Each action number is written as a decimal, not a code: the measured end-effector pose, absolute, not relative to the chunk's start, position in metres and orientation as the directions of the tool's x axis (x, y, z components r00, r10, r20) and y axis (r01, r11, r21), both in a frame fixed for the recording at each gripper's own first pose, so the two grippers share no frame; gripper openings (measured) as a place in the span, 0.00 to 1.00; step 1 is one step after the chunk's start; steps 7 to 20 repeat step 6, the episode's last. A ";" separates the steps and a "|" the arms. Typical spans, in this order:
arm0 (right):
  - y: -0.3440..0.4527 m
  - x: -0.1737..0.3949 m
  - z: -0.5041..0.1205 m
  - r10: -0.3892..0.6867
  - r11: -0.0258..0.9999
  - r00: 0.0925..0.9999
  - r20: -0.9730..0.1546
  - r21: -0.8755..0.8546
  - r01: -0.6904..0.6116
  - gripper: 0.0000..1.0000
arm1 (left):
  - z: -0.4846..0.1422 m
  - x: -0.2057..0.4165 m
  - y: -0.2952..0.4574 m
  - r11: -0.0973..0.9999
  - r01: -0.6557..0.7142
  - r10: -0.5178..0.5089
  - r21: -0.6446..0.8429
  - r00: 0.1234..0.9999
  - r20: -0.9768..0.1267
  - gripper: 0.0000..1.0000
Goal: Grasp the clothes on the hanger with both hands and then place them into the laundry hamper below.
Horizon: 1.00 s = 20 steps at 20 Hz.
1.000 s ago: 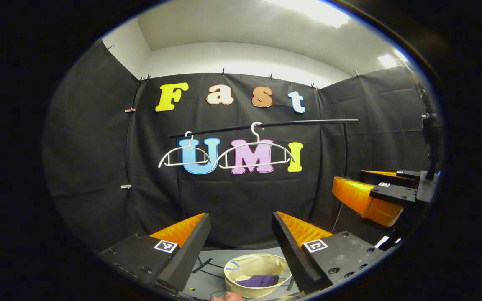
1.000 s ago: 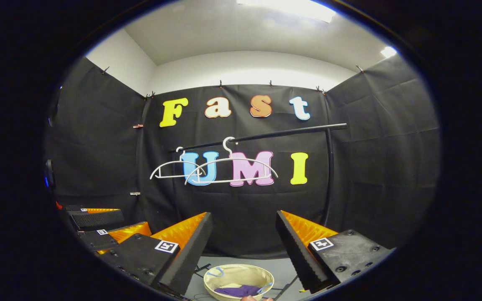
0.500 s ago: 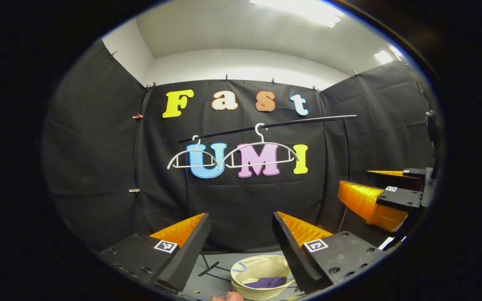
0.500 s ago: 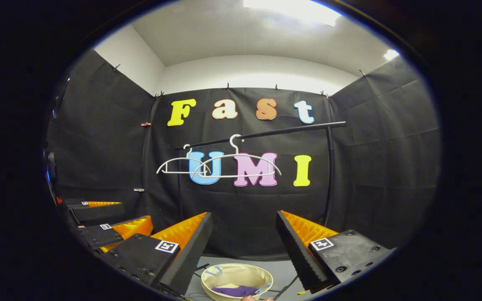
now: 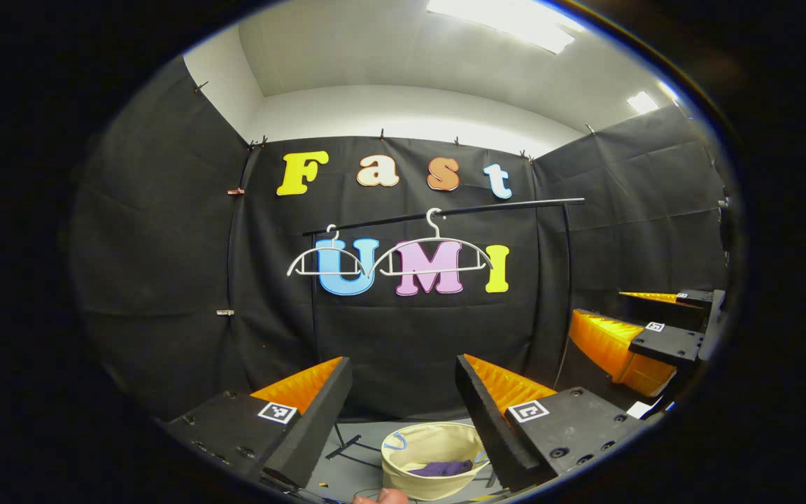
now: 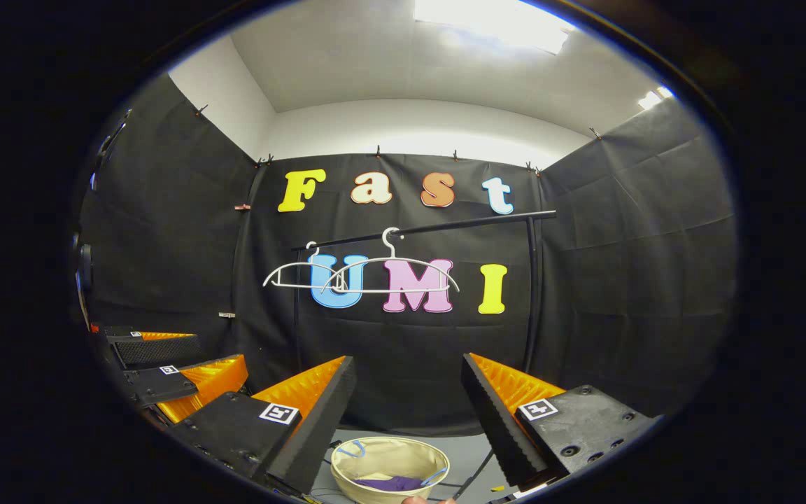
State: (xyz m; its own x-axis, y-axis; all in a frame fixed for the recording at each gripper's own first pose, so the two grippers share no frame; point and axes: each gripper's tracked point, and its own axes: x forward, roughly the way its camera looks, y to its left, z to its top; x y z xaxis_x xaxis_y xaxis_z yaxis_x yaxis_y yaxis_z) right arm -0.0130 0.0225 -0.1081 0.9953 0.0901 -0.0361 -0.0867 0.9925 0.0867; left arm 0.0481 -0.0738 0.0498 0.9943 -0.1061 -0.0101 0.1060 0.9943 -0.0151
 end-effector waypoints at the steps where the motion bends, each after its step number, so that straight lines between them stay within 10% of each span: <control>1: 0.025 -0.011 -0.107 0.096 0.992 0.995 -0.032 0.081 -0.093 0.98 | 0.050 0.049 -0.075 0.994 0.107 -0.107 -0.024 0.994 -0.011 0.94; 20: 0.024 0.009 -0.088 0.116 0.988 0.992 -0.043 0.112 -0.110 0.96 | 0.085 0.056 -0.074 0.997 0.067 -0.066 -0.045 0.998 0.020 0.93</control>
